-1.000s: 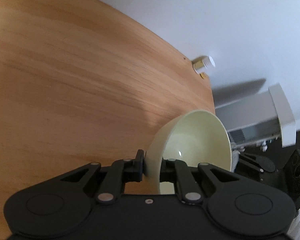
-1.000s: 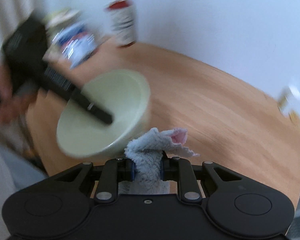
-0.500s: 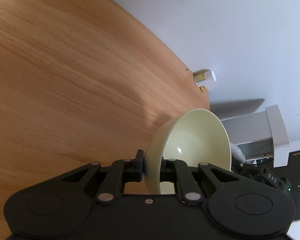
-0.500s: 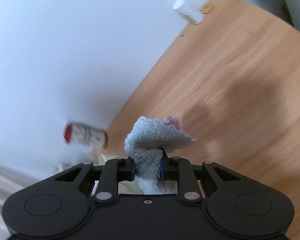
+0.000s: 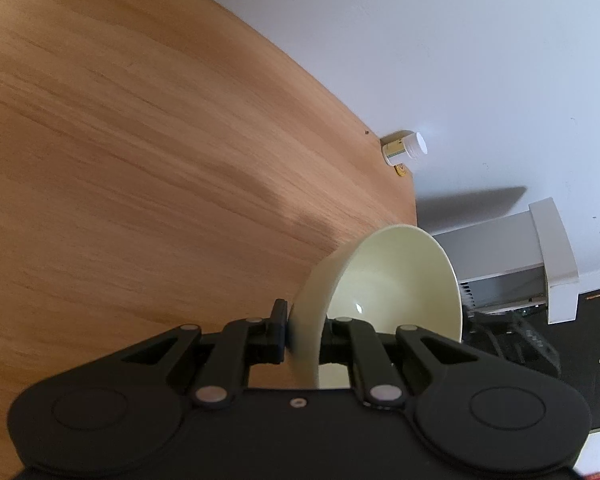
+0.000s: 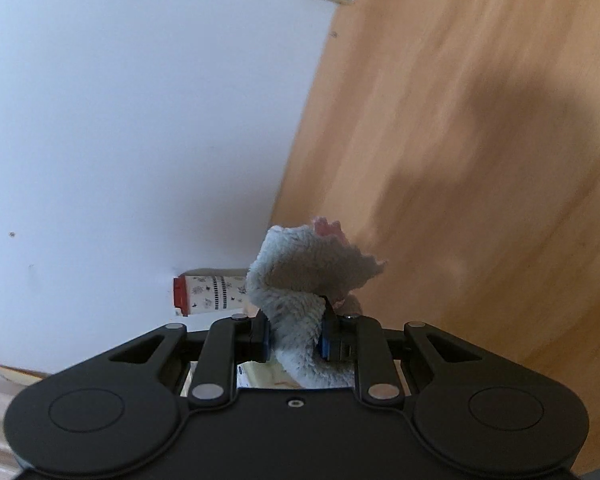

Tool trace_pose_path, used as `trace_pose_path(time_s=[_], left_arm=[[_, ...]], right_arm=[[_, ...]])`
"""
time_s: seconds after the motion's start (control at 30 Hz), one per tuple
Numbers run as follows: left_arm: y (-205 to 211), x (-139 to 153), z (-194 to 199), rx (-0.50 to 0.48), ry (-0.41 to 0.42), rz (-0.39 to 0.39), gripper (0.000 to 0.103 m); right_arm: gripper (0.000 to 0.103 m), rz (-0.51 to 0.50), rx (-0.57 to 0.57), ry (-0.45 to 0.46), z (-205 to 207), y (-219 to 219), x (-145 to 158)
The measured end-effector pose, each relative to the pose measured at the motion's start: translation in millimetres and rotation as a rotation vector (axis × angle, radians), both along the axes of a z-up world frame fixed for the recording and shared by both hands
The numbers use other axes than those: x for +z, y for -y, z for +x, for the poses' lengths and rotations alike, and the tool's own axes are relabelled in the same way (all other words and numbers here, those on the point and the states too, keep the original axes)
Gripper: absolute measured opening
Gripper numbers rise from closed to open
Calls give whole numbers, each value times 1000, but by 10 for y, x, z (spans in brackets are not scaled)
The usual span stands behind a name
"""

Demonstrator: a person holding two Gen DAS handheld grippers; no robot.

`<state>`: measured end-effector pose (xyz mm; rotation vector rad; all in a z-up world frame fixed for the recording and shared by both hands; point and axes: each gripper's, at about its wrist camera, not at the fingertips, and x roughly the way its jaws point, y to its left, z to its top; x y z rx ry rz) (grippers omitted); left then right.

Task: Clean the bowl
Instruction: 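Wipe the bowl's outer wall with the towel in the right gripper while the left gripper holds it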

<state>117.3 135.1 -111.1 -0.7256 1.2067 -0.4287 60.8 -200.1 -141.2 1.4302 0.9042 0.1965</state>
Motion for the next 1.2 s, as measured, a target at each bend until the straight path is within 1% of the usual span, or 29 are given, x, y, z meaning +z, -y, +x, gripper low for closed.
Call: trace_pose_path(time_s=[0.1,0.13,0.17,0.27,0.43,0.5,0.53,0.63,0.77,0.9,0.97,1.07,1.13,1.2], left_arm=[[6,-8,-13,-6,-3,3,11],[22,-6,-22,-12,0,27,11],[26,-7,-21,-10,1,32,11],[16,-13,-16,0,1,49,11],[43,10,-3,-8,14,63,10],[59,28,-4,-14,23,77,10],[78,40,-3,-22,31,100,10],[94,27,-3,-32,29,108,10],[110,23,-13,-60,32,112,10],[82,18,-6,-76,35,112,11],[130,16,8,-113,42,158,11],[151,-25,15,-124,31,161,12],[171,-16,12,-152,47,169,12],[176,-4,12,-170,56,172,11]], right_arm=[[23,-9,8,-32,38,-41,-61],[23,-20,15,-44,65,-57,-71],[23,-25,18,-51,75,-65,-66],[23,-41,33,-31,132,-57,27],[23,-59,50,34,191,-45,254],[23,-78,66,50,191,-85,349],[23,-89,75,59,198,-107,396],[23,-113,96,62,222,-139,441],[23,-118,126,33,188,-165,356],[23,-105,226,-45,304,-223,159],[23,-90,259,-66,343,-241,88],[23,-66,302,-107,423,-258,-29],[23,-72,333,-115,470,-276,-41],[23,-84,359,-104,515,-295,-9]])
